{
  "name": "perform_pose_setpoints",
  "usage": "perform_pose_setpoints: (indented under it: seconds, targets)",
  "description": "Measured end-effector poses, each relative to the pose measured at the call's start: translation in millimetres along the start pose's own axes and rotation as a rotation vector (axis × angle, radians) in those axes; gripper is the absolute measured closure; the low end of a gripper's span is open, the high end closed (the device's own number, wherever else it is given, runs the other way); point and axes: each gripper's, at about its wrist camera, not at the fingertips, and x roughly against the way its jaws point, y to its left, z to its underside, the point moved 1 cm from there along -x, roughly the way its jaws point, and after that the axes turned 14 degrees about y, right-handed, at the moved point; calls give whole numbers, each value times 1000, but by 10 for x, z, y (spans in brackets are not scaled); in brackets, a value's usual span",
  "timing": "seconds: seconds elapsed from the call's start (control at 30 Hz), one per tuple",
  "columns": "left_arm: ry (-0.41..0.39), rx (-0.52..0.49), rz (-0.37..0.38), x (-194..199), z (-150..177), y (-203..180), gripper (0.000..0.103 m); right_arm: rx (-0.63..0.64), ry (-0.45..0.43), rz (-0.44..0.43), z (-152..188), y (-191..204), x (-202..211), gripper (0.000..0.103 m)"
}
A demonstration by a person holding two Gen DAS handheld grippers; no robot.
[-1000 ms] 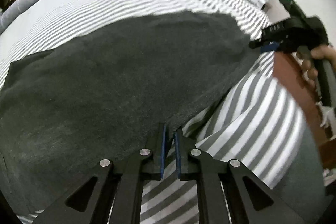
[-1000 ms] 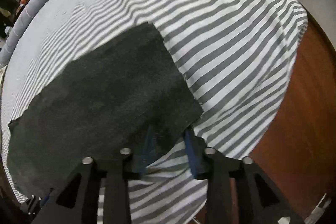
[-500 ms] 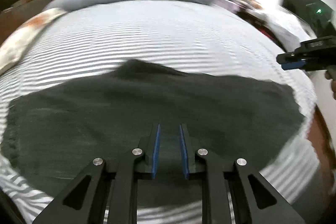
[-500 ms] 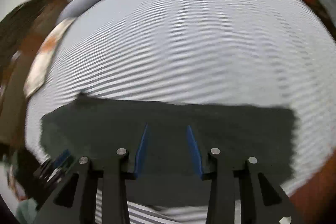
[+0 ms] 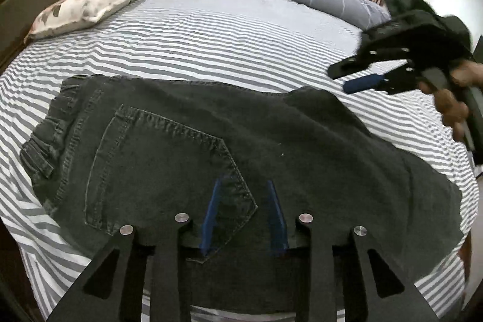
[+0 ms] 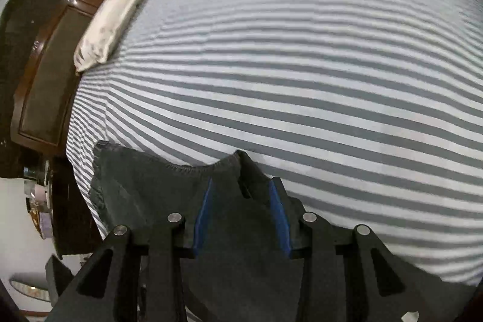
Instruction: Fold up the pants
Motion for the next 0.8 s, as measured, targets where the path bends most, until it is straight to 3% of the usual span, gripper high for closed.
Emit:
perform_pose_setpoints:
  seconds: [0.17,0.23,0.43,0.53,0.7,0.8]
  targets:
    - [8,-54,7,-36,6,-92,59,25,93,-70,-86,30,-307,72]
    - [10,-66,7,-47,8,-128,58,45,81,-67,-75,62,-323,96]
    - [-20,-67,-4,32,-31,-194,57,89,-57,5,-69,147,-75,100]
    - [-44,-75,-13,83,-70,-228,51,90,-86,55,-150,160,-52,102]
    - [33,-129,-59,-109,-38,-306,49,86,-59,116,-242,134,-212,102]
    - [91,-136,-95,-291,-51,-280,47,73,-113,161,-184,125,-87,97]
